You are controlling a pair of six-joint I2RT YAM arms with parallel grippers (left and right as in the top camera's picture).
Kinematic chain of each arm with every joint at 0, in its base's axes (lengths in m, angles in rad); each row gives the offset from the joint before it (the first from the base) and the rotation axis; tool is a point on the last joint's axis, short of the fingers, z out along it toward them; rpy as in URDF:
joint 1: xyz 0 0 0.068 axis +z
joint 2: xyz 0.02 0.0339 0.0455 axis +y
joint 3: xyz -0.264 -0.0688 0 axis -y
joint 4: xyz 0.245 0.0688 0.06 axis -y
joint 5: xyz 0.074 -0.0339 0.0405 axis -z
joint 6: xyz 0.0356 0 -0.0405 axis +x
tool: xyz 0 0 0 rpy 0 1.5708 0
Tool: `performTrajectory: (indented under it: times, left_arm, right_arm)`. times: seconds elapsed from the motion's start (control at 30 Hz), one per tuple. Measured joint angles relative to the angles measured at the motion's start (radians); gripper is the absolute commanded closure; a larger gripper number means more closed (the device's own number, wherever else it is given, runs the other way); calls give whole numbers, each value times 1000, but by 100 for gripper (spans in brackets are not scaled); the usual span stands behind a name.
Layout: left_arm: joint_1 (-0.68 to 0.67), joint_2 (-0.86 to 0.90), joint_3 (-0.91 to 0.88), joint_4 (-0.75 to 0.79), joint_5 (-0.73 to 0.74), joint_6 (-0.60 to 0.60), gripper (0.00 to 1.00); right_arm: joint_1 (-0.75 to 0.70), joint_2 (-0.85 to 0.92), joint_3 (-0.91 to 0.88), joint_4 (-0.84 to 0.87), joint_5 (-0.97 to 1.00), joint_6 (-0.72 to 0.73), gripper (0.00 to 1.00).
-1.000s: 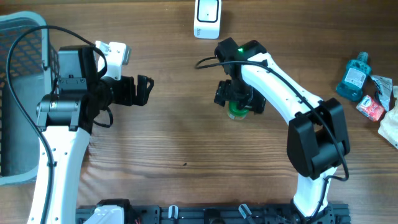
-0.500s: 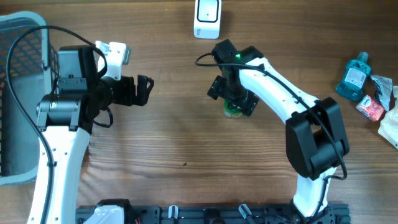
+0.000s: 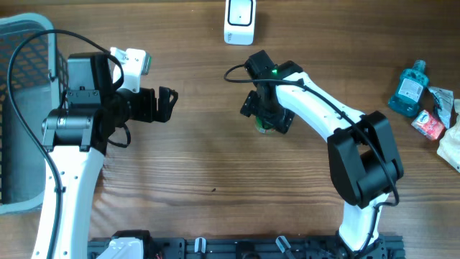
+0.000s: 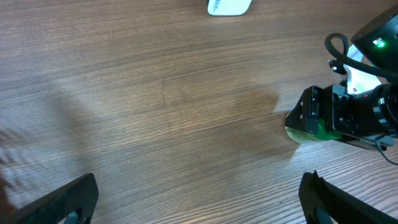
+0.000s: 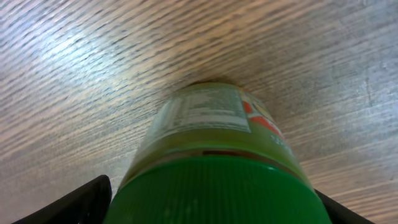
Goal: Scan the item barcode
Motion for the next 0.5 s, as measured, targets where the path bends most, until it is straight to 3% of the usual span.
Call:
performTrajectory:
  times: [0.13, 0.5]
  left_arm:
    - [0, 0, 0, 0, 0, 0, 0]
    - [0, 0, 0, 0, 0, 0, 0]
  right_arm:
    - [0, 0, 0, -1, 14, -34, 26]
    - [-2, 0, 0, -10, 21, -90, 29]
